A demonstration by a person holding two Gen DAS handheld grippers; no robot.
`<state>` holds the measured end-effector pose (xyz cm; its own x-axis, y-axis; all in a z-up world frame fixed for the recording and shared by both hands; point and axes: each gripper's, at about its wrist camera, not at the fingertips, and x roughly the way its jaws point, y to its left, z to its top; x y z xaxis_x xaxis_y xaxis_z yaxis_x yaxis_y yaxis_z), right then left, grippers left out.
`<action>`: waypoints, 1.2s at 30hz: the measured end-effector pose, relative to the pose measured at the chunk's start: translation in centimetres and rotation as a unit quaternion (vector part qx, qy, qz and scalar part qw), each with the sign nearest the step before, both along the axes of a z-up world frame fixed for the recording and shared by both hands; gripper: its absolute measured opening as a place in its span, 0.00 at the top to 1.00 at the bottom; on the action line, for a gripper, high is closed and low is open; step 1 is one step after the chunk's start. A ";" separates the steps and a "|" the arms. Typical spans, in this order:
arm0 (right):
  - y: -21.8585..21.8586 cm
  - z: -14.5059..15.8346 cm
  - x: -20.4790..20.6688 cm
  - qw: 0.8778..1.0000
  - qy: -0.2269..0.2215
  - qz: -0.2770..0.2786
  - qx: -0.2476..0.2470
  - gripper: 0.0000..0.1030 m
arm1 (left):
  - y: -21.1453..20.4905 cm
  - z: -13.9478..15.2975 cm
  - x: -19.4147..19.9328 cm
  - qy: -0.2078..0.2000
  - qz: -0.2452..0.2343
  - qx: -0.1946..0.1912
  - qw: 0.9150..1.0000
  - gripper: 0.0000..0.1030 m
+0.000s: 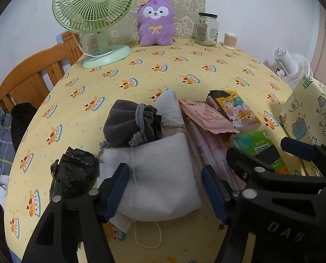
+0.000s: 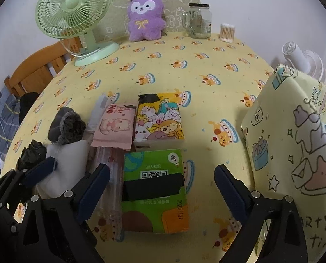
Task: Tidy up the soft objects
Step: 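Grasp the white cloth with the left tool while the right tool grasps the green tissue pack, then carry the white cloth and green pack into the patterned box, releasing both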
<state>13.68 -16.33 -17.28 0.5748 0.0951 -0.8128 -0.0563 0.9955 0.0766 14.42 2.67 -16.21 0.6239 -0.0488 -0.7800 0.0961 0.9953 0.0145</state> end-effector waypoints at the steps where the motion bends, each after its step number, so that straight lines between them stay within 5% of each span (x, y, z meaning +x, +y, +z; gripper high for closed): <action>1: -0.3 -0.1 0.1 1.000 0.005 -0.002 0.004 0.16 | 0.1 0.0 0.1 0.001 -0.002 -0.002 1.000 0.28; 5: -1.2 -0.4 0.3 1.000 0.010 -0.025 0.002 0.47 | 0.2 0.0 0.3 0.004 -0.012 -0.003 1.000 0.37; 7: -0.7 -0.4 0.3 1.000 0.011 -0.018 -0.006 0.49 | -0.5 0.3 -0.1 0.005 -0.023 0.001 1.000 0.61; 10: 0.0 0.0 0.1 1.000 0.006 -0.010 -0.005 0.57 | -0.6 0.9 -0.4 0.006 -0.020 -0.001 1.000 0.71; 32: 0.1 8.2 -3.7 0.995 -0.095 0.009 -0.024 0.58 | -0.2 8.8 -2.6 -0.067 -0.003 -0.037 0.997 0.76; 36: -0.2 10.1 -4.4 0.993 -0.118 0.008 -0.016 0.58 | -0.8 10.6 -3.4 -0.100 -0.007 -0.019 0.995 0.76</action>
